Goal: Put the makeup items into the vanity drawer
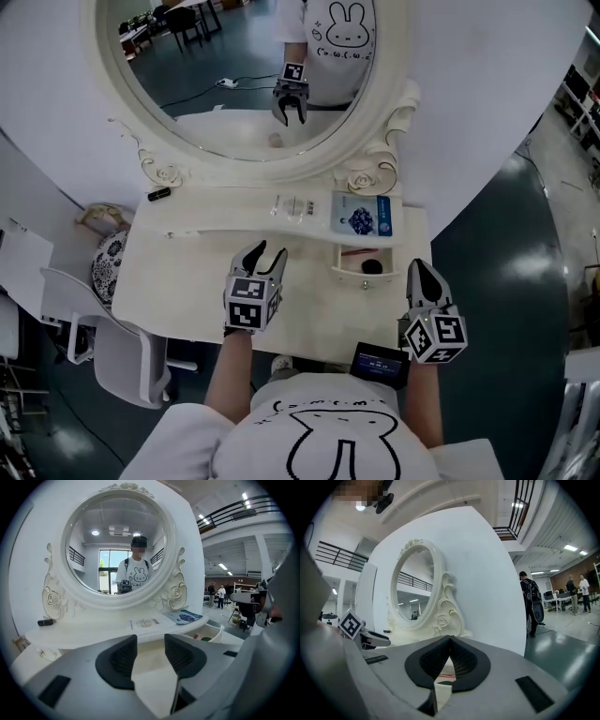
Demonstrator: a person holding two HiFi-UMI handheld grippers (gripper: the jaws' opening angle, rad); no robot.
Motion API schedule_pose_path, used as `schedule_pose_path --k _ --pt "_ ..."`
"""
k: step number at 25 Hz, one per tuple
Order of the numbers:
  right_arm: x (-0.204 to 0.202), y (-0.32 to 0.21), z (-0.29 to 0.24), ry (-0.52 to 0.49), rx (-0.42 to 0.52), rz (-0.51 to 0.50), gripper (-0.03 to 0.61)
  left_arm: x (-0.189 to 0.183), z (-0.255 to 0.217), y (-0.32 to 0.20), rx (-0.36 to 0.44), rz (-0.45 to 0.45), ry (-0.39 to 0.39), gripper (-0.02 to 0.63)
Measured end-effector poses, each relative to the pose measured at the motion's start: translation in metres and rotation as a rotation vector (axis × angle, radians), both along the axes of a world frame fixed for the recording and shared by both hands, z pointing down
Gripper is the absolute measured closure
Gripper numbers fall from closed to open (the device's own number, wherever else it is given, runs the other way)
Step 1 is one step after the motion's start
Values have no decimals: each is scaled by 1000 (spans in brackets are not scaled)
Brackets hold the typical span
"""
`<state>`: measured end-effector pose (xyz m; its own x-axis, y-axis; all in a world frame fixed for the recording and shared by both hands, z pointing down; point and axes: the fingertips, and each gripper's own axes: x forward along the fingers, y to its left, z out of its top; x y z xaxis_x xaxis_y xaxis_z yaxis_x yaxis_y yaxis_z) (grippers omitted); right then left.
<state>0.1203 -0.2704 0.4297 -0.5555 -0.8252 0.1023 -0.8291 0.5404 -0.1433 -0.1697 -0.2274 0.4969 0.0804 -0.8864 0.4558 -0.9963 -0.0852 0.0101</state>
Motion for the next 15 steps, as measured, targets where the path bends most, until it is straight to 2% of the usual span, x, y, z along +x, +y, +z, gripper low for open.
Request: schedule_pose_path --k 9,15 --pt "-41 34 -3 6 -6 41 565 -44 -2 22 0 34 14 387" --pt "-57 52 4 22 -21 59 565 -54 12 31 -30 66 35 387"
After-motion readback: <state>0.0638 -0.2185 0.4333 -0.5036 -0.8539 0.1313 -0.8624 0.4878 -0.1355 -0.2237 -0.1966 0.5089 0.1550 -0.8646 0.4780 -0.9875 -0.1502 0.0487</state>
